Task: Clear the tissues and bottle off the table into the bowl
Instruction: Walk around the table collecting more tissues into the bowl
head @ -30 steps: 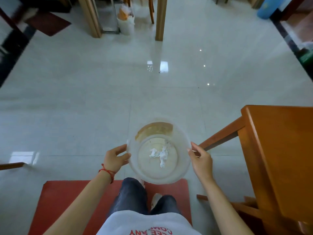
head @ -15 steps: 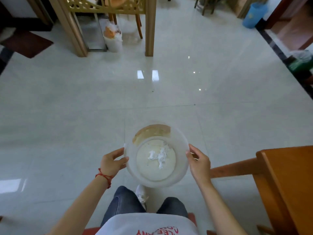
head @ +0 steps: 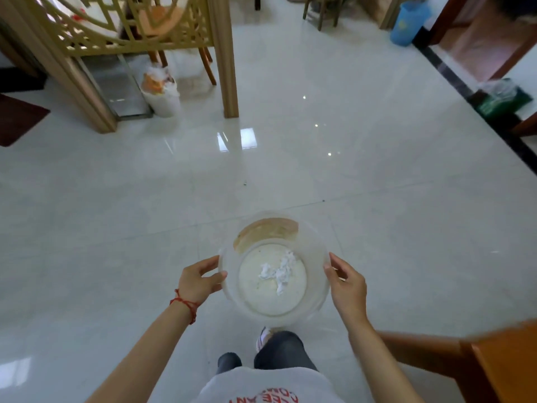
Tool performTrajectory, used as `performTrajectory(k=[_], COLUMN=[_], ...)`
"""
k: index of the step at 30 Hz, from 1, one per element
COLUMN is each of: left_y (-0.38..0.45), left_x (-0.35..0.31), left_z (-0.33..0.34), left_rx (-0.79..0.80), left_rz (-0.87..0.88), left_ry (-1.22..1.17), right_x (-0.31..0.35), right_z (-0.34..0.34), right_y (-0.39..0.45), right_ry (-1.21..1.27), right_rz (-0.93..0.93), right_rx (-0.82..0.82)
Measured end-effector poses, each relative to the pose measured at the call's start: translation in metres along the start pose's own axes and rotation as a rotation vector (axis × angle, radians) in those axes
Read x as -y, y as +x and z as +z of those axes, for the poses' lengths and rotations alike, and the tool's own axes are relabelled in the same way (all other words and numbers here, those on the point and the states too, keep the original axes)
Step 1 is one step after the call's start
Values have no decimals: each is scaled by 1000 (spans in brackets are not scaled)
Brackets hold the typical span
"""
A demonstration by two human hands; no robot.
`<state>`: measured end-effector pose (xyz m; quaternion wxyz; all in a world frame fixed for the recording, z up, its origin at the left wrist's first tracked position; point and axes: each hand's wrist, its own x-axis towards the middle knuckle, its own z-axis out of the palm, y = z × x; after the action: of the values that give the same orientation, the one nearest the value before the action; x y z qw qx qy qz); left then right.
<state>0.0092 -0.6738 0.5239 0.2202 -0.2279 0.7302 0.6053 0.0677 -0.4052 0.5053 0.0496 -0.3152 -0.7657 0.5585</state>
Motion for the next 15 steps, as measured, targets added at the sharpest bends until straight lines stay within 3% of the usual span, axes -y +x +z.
performTrajectory(k=[7,15], left_y=[71,140], left_x=[-81,-150], left_z=[50,111], left_rx=[57,189], left_rz=[46,90], left_ry=[102,230], right_x=[31,48], right_z=[-10,-24], right_y=[90,156], right_ry=[31,116], right_rz=[39,127], right_rx=[-57,-233])
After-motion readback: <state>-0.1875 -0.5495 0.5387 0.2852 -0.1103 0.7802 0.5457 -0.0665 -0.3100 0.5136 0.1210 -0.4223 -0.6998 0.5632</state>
